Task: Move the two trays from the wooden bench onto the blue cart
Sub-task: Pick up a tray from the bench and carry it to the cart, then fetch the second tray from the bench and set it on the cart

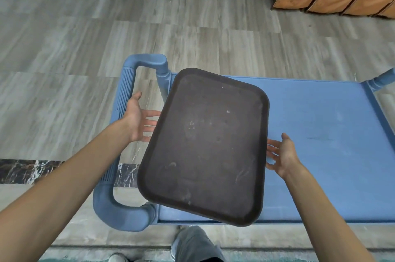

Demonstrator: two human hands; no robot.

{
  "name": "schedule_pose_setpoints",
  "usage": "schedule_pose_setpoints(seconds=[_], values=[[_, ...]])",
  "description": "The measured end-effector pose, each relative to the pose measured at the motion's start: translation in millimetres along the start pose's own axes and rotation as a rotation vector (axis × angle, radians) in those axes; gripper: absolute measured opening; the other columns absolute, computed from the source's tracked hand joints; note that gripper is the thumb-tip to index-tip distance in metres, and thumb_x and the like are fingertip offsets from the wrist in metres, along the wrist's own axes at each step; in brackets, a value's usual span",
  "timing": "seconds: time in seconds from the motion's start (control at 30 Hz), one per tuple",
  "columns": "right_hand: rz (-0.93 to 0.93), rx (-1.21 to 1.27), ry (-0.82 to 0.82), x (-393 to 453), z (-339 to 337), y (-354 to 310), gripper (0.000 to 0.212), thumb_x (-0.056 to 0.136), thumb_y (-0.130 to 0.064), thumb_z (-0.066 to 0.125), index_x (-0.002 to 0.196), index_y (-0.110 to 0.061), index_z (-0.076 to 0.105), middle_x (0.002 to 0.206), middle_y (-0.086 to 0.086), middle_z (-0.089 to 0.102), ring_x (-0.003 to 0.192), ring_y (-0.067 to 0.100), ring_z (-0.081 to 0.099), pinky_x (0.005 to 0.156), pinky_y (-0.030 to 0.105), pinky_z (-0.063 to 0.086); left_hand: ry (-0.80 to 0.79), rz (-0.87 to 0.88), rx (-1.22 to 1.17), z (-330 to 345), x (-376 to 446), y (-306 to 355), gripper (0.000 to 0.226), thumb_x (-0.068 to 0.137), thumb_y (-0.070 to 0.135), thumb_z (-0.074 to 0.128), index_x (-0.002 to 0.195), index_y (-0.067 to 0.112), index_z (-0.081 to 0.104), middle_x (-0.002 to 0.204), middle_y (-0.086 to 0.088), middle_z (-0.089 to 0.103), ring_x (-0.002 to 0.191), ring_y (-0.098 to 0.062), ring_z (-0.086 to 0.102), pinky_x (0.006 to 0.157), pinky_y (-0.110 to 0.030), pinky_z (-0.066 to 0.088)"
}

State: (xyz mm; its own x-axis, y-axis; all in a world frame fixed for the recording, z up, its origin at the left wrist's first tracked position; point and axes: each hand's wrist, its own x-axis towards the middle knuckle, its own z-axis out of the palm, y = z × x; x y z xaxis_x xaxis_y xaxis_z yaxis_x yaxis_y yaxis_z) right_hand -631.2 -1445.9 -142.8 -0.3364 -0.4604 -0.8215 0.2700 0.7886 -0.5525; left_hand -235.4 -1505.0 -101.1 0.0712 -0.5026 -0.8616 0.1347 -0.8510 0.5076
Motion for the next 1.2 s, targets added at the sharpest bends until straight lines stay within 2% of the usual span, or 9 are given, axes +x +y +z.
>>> schedule_pose_setpoints(seconds=[0.17, 0.23, 0.3, 0.4, 0.47, 0.57, 0.7, 0.87, 1.2], values=[[-0.033, -0.136, 0.017, -4, 1, -2, 0.045, 0.104, -0.044, 0.032, 0.103, -0.015, 0.067, 0.104, 0.006, 0.070, 0.093, 0.021, 0.064, 0.070, 0.039, 0.048, 0.014, 0.096, 0.086, 5, -11, -8, 0.075, 0.087, 0.076, 0.027, 0.132, 0.025, 0.059, 0.102, -0.010, 0.064, 0.088, -0.025, 0.060, 0.070, -0.040, 0.043], [-0.092, -0.244, 0.042, -8, 2, -5, 0.041, 0.104, -0.040, 0.035, 0.111, -0.012, 0.066, 0.106, 0.007, 0.070, 0.094, 0.021, 0.065, 0.075, 0.039, 0.050, 0.002, 0.208, 0.211, 10, -20, -15, 0.064, 0.090, 0.073, 0.028, 0.138, 0.037, 0.052, 0.111, -0.003, 0.062, 0.094, -0.019, 0.059, 0.081, -0.040, 0.041], [-0.225, -0.396, 0.110, -16, 8, -7, 0.042, 0.101, -0.040, 0.036, 0.119, -0.012, 0.062, 0.120, 0.011, 0.067, 0.105, 0.028, 0.063, 0.088, 0.046, 0.051, -0.036, 0.326, 0.386, 14, -30, -24, 0.059, 0.092, 0.074, 0.025, 0.141, 0.047, 0.045, 0.136, 0.002, 0.055, 0.119, -0.016, 0.054, 0.101, -0.041, 0.035], [-0.510, -0.754, 0.245, -37, 20, -2, 0.054, 0.100, -0.050, 0.028, 0.147, -0.029, 0.047, 0.147, 0.009, 0.052, 0.133, 0.035, 0.046, 0.109, 0.053, 0.039, 0.091, 0.443, 0.911, 18, -48, -44, 0.090, 0.081, 0.086, 0.017, 0.159, 0.040, 0.009, 0.167, -0.005, 0.021, 0.152, -0.029, 0.018, 0.119, -0.051, 0.020], [-0.649, -0.978, 0.273, -56, 32, 4, 0.060, 0.099, -0.061, 0.021, 0.156, -0.043, 0.028, 0.161, 0.003, 0.035, 0.146, 0.031, 0.029, 0.113, 0.054, 0.031, 0.221, 0.600, 1.222, 22, -60, -60, 0.095, 0.077, 0.090, 0.007, 0.158, 0.042, -0.004, 0.170, -0.005, 0.001, 0.155, -0.028, -0.006, 0.120, -0.054, 0.013], [-0.799, -1.248, 0.309, -79, 54, 15, 0.066, 0.095, -0.072, 0.015, 0.157, -0.050, 0.010, 0.170, -0.007, 0.006, 0.156, 0.022, 0.000, 0.121, 0.049, 0.015, 0.369, 0.856, 1.450, 19, -78, -76, 0.090, 0.076, 0.089, 0.000, 0.155, 0.047, -0.009, 0.165, 0.003, -0.028, 0.144, -0.022, -0.040, 0.122, -0.054, -0.011], [-0.917, -1.345, 0.319, -109, 84, 28, 0.070, 0.094, -0.075, 0.011, 0.158, -0.049, 0.005, 0.171, -0.008, -0.002, 0.156, 0.021, -0.009, 0.124, 0.047, 0.007, 0.514, 0.926, 1.527, -14, -94, -86, 0.087, 0.078, 0.086, 0.001, 0.156, 0.048, -0.004, 0.164, 0.007, -0.030, 0.141, -0.022, -0.045, 0.119, -0.055, -0.018], [-1.065, -1.380, 0.299, -154, 133, 47, 0.070, 0.093, -0.077, 0.009, 0.157, -0.050, 0.004, 0.170, -0.008, -0.002, 0.155, 0.021, -0.010, 0.124, 0.049, 0.007, 0.608, 0.961, 1.418, -79, -114, -97, 0.089, 0.077, 0.086, -0.001, 0.157, 0.047, -0.001, 0.164, 0.010, -0.028, 0.143, -0.020, -0.043, 0.120, -0.054, -0.016], [-1.399, -1.498, 0.037, -257, 302, 126, 0.072, 0.093, -0.077, 0.009, 0.158, -0.048, 0.004, 0.170, -0.007, -0.001, 0.155, 0.023, -0.010, 0.125, 0.048, 0.005, 0.789, 0.750, 1.256, -272, -149, -168, 0.085, 0.081, 0.085, -0.003, 0.156, 0.045, -0.006, 0.164, 0.006, -0.029, 0.144, -0.025, -0.041, 0.121, -0.057, -0.013]])
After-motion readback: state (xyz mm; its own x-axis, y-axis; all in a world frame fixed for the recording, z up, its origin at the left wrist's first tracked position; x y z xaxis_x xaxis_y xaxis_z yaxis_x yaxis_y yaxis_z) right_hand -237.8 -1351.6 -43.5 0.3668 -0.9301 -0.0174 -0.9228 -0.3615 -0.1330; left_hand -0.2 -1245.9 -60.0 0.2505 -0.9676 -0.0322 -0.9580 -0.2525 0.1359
